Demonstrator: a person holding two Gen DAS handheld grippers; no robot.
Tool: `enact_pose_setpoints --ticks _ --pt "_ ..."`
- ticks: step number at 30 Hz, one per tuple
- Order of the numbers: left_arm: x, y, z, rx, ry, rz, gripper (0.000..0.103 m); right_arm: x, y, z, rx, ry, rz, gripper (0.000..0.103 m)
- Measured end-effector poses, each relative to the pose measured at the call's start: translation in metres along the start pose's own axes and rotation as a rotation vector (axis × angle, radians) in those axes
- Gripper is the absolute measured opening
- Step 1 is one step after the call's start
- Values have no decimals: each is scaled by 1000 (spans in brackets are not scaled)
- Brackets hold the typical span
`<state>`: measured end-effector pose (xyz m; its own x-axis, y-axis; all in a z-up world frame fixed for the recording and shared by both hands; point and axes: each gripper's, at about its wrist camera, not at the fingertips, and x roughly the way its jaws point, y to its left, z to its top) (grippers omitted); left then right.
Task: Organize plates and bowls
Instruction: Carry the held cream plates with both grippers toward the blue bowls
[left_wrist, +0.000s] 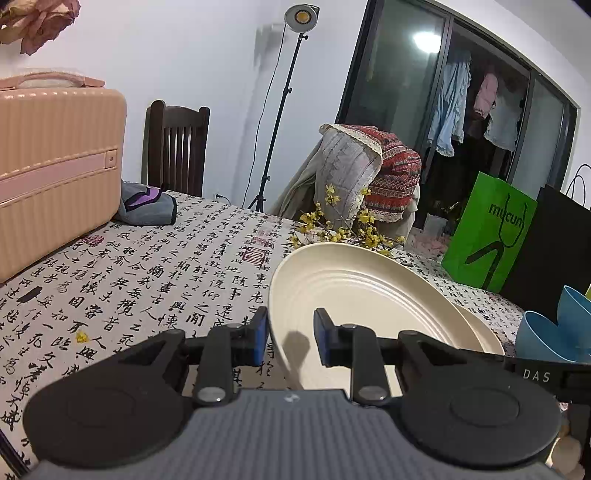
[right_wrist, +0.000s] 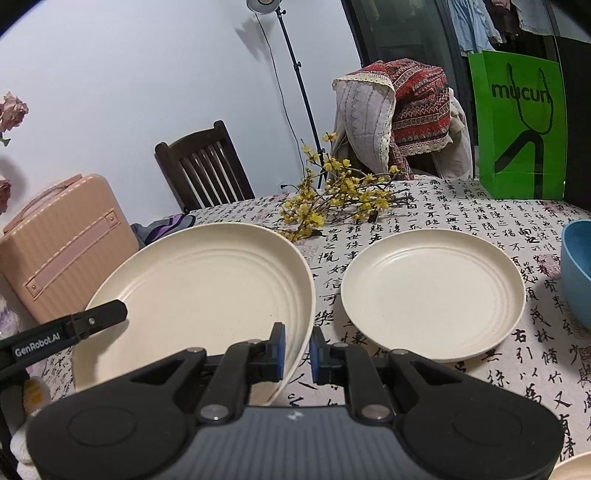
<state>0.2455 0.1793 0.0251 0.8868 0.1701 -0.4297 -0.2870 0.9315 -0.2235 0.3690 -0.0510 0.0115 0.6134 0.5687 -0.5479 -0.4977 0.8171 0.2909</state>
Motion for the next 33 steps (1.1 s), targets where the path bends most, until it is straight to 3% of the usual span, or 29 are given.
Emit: enact_pose_setpoints --ticks 33 --pt "-43 -23 -18 27 -20 -15 26 -50 -10 -26 28 -34 -3 14"
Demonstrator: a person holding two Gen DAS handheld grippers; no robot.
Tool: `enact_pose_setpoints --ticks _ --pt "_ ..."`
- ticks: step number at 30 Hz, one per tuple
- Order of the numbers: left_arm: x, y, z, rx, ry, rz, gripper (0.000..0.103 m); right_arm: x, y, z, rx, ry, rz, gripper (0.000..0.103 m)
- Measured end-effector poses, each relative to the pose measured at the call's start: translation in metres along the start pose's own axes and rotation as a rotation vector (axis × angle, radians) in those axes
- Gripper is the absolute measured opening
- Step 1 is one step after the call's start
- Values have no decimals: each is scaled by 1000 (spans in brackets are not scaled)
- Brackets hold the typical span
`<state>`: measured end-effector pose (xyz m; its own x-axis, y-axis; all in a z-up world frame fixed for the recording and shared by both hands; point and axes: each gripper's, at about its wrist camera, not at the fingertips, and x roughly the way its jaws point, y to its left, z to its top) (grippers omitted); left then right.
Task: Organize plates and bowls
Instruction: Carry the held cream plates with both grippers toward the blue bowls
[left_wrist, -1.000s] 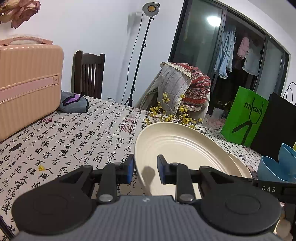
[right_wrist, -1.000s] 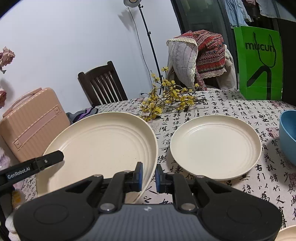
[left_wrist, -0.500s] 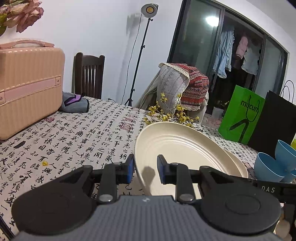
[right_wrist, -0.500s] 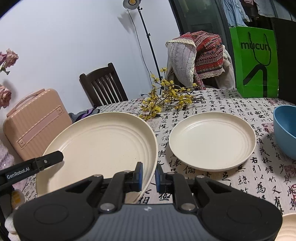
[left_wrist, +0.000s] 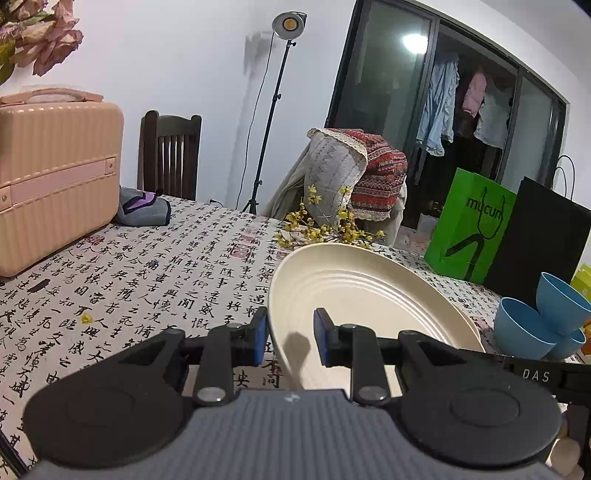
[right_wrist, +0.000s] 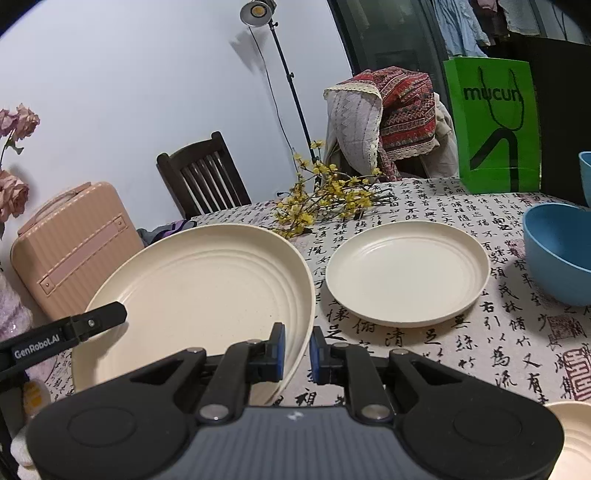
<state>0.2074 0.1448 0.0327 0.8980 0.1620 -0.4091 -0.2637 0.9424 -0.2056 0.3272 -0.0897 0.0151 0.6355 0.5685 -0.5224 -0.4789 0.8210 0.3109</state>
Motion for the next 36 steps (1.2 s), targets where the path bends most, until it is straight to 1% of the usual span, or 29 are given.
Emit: enact_pose_setpoints --ticks 14,36 --pt "-22 -15 -12 15 -9 -27 26 -30 -9 -17 29 -30 -14 14" --pt "-53 -37 -28 27 -15 -69 26 -75 -17 -37 32 -76 -52 14"
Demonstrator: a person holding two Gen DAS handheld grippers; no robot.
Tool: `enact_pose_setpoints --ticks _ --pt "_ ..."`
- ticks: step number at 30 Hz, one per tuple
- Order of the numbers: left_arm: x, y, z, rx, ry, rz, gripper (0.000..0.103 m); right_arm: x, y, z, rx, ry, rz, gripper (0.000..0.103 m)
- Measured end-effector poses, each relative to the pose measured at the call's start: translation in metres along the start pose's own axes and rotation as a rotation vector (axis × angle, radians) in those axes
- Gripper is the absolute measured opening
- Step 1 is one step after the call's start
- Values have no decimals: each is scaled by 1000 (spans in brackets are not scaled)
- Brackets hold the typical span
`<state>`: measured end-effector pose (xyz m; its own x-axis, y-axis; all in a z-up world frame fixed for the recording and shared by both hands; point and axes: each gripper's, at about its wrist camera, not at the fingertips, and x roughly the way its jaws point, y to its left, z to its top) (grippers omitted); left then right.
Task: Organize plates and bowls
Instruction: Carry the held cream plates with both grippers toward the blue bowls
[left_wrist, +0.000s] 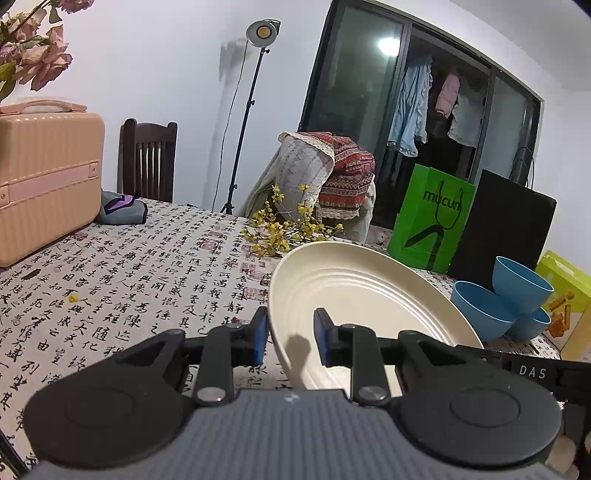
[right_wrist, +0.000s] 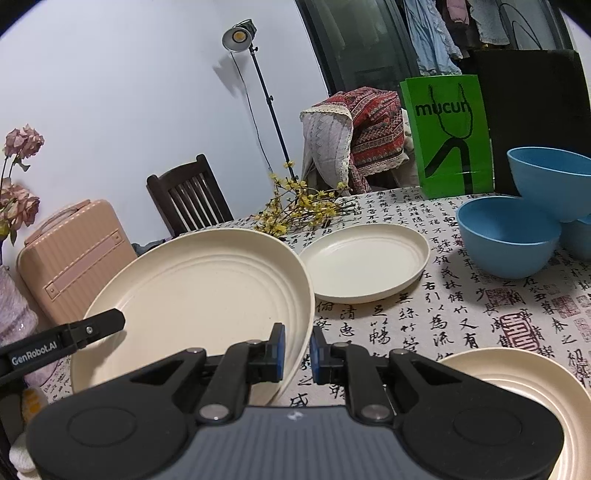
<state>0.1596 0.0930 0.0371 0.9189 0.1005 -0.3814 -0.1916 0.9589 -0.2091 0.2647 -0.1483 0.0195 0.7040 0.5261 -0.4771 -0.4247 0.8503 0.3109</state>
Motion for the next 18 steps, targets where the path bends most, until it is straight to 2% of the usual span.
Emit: enact_pose_setpoints --ticks 18 --pt "-14 -19 -11 13 1 -41 26 -28 -16 -12 28 -23 -34 14"
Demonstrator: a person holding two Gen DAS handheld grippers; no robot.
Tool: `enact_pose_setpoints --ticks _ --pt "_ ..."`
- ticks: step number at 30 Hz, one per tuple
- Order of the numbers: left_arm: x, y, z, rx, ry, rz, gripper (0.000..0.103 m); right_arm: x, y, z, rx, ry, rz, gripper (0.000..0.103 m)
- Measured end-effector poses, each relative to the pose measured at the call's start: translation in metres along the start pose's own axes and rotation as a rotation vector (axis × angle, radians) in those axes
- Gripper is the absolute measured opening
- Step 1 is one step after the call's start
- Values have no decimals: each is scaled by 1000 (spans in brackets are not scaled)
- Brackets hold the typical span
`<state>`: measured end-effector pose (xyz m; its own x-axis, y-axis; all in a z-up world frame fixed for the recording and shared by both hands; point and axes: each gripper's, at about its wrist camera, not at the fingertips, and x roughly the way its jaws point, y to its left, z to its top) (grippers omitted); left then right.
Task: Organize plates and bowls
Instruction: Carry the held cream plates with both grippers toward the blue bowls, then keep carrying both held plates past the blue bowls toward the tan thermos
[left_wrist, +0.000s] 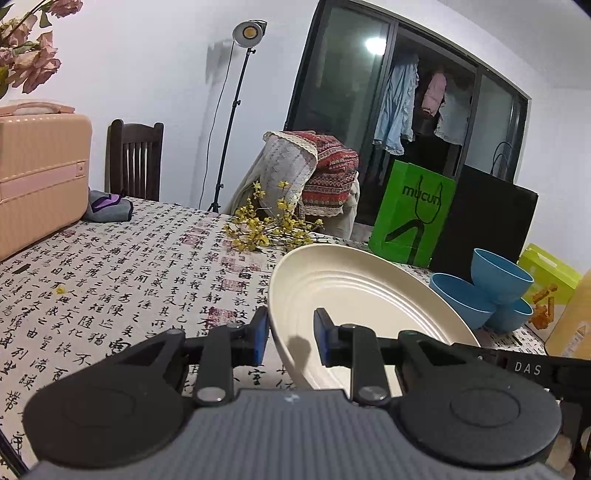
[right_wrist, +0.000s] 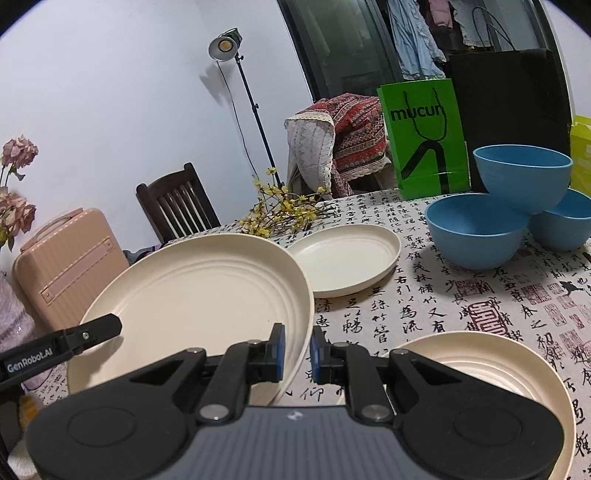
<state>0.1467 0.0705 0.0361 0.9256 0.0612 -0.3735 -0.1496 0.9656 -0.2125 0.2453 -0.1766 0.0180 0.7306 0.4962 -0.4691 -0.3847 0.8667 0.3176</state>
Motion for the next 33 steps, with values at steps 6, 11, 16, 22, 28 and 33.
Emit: enact_pose_setpoints --ticks 6,11,16,22,28,33 --pt "-2 -7 -3 8 -1 -15 26 -8 -8 -3 11 -11 -10 14" --pt "-4 -13 -6 11 1 -31 26 -16 -13 -6 18 -23 -20 14" --pt "-5 -21 -10 16 3 -50 26 -22 -20 -8 29 -34 -33 14" --pt "-5 -30 -13 21 4 -74 26 -27 -31 -11 53 -38 -43 14" --pt "-5 -36 -16 23 9 -97 26 -36 -38 -14 54 -54 -65 14" --pt "-2 -42 -19 24 17 -115 26 -42 -45 -17 60 -63 -81 14"
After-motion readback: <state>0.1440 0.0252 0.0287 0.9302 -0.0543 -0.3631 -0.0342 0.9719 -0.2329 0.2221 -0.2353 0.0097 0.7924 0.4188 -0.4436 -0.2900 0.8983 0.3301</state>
